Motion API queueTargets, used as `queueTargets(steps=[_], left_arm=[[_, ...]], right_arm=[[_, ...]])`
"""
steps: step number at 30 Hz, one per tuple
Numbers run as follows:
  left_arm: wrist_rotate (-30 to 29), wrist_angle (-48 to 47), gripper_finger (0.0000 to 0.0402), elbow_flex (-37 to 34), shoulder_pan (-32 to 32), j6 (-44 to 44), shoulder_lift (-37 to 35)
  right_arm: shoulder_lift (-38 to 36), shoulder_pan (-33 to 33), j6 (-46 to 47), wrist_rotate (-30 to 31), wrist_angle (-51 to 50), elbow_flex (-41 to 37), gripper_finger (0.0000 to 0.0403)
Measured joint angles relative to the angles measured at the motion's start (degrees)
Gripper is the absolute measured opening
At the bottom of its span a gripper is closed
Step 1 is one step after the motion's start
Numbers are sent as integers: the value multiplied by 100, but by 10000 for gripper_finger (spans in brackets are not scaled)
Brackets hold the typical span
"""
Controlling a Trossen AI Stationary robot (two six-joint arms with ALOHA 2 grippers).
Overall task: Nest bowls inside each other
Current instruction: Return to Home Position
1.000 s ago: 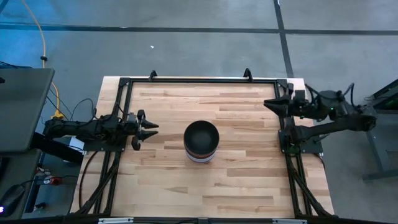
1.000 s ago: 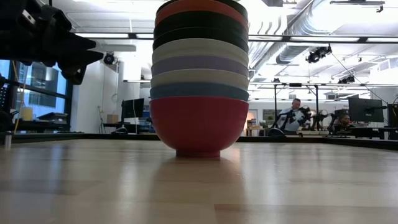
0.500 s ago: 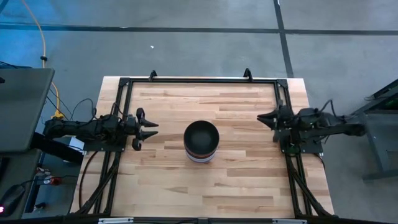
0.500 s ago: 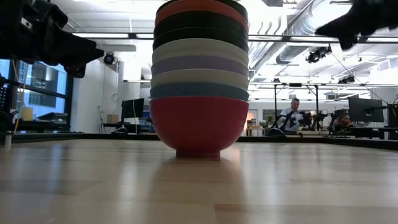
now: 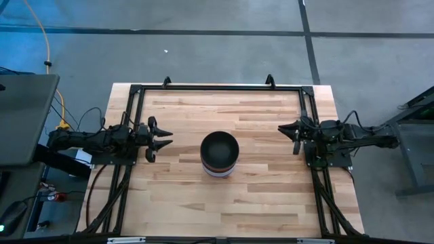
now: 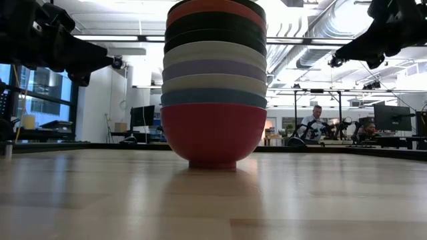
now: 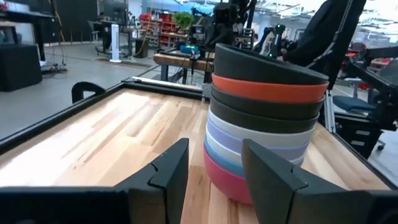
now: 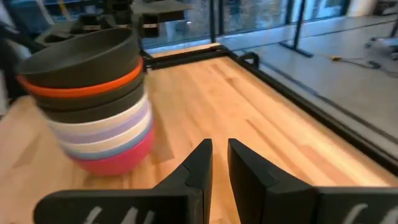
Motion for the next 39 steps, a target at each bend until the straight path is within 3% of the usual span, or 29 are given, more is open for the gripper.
queueTargets(steps=[5,12,20,30,39], left_arm=[[71,226,136,0,-9,408,0],[649,780,136,1,-7,1145,-1],[674,813,136,2,-7,1047,0],[885,811,136,2,-7,1049,-2],[885,809,136,2,-7,1047,-2]], right_arm=[[0,-1,-333,-737,118,-4,44],[-9,1,-975,-1524,1629,-743,44],[-11,1,-977,-1669,3427,-1955,44],[-11,1,-1881,-1999,4373,-1950,44],[-11,-4,-2166,-1773,4198,-1952,44]])
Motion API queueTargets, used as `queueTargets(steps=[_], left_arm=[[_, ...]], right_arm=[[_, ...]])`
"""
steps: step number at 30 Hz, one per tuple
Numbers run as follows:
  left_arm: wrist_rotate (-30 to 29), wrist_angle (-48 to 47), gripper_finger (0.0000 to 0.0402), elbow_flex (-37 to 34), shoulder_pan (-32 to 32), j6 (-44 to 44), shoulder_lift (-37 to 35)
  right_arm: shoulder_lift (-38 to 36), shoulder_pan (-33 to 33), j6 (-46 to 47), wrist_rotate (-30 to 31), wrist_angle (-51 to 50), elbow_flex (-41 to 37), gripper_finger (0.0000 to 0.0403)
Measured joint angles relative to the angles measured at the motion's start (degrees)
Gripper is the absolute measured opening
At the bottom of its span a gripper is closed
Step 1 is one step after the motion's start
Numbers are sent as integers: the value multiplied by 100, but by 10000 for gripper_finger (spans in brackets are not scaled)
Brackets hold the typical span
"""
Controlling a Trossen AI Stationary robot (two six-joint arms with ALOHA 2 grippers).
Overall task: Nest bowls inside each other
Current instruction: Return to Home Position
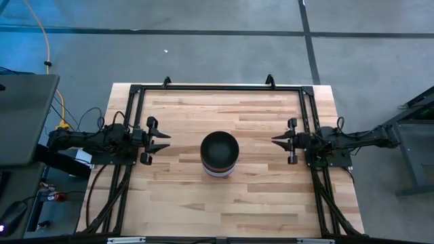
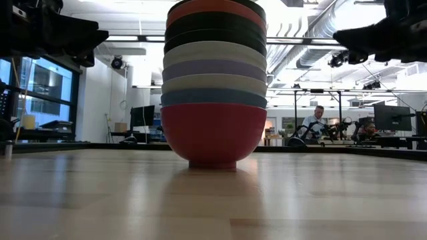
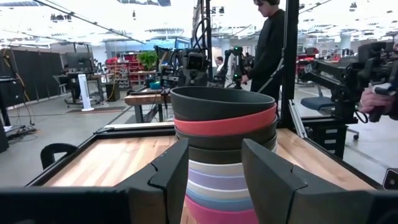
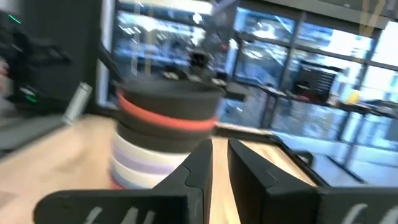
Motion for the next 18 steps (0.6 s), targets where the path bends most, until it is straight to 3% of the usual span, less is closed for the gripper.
queueTargets(steps=[6,18], left_arm=[[0,-2,136,0,1,0,0],[0,-56,136,0,2,-4,0]], right_arm=[[2,-50,-184,587,-485,0,44],[2,-551,-205,-144,-776,-2,44]])
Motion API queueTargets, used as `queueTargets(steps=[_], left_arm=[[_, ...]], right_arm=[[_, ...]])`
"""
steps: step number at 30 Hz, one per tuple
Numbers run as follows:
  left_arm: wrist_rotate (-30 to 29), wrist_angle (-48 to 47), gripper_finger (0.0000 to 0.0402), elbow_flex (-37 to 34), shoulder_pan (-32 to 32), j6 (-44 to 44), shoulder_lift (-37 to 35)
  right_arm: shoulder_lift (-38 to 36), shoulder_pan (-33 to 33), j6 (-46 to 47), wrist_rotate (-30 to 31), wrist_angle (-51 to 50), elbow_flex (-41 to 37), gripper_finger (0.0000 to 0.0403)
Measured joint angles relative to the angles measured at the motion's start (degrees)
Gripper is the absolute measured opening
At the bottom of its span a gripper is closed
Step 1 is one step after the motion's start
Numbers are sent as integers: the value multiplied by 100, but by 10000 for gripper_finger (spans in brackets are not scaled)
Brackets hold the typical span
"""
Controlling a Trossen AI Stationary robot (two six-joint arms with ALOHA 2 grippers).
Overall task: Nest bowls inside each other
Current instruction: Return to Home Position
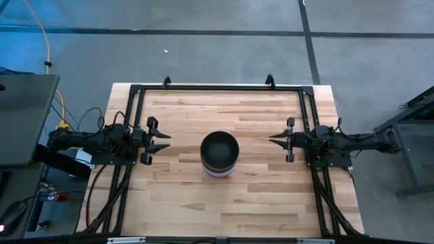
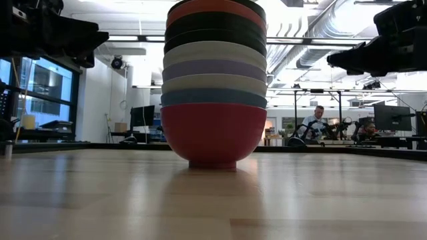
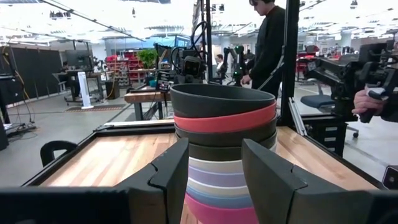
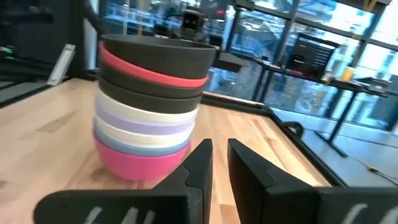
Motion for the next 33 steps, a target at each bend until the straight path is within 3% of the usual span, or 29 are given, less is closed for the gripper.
queueTargets(steps=[13,17,21,26,33], left_arm=[[0,-42,136,0,1,-7,0],[0,-42,136,0,1,-4,1],[0,-45,136,0,1,1,2],[0,-110,136,0,-1,1,2],[0,-171,136,0,1,-140,2]], right_arm=[[0,-553,195,-1358,6,-2,24],[0,-612,198,-1353,-35,-2,3],[0,-659,282,-1241,264,-4,10],[-4,-657,37,-1484,1041,-4,7],[-114,-655,36,-1779,1120,-5,1]])
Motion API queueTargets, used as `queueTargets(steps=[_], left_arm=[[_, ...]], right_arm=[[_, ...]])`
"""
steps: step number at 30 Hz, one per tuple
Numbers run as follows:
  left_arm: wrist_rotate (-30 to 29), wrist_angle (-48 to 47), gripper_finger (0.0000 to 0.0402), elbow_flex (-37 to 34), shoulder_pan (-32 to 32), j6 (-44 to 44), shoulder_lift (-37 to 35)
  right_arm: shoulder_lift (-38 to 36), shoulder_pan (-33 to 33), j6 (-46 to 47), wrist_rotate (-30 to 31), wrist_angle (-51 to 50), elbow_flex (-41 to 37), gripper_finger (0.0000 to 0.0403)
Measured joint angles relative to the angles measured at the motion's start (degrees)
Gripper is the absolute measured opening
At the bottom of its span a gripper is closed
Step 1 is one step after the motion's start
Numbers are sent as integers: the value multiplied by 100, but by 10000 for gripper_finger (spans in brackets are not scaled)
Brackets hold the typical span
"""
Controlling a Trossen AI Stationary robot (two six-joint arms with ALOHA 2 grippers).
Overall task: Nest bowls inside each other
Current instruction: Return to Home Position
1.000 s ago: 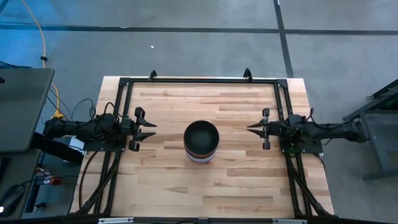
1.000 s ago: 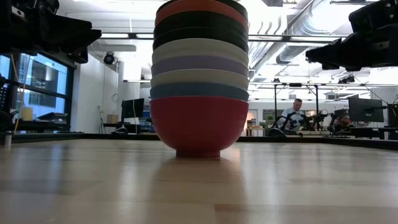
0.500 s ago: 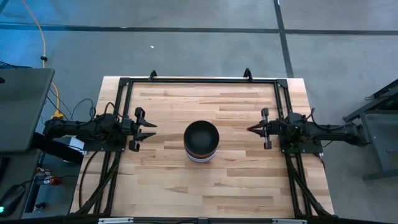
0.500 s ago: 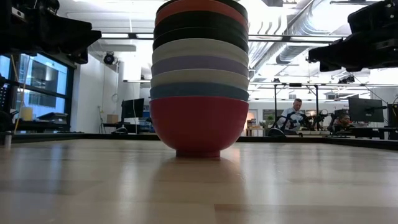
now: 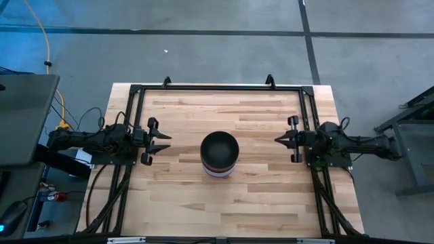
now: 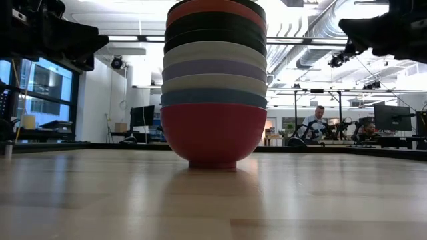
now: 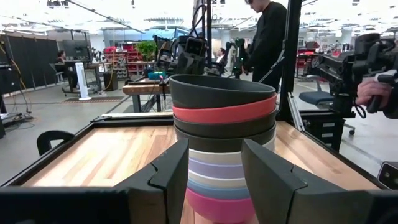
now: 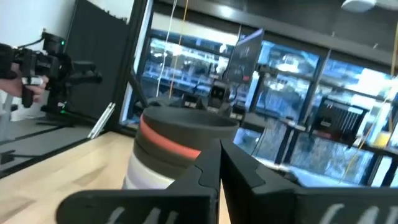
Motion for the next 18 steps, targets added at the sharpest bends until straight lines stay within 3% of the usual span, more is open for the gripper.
queueTargets(steps=[8,18], left_arm=[[0,0,136,0,0,0,0],[-2,-89,136,0,2,0,52]], right_arm=[[-1017,-4,-5,29,-622,-2,0],[-1046,9,377,124,-798,-2,0]])
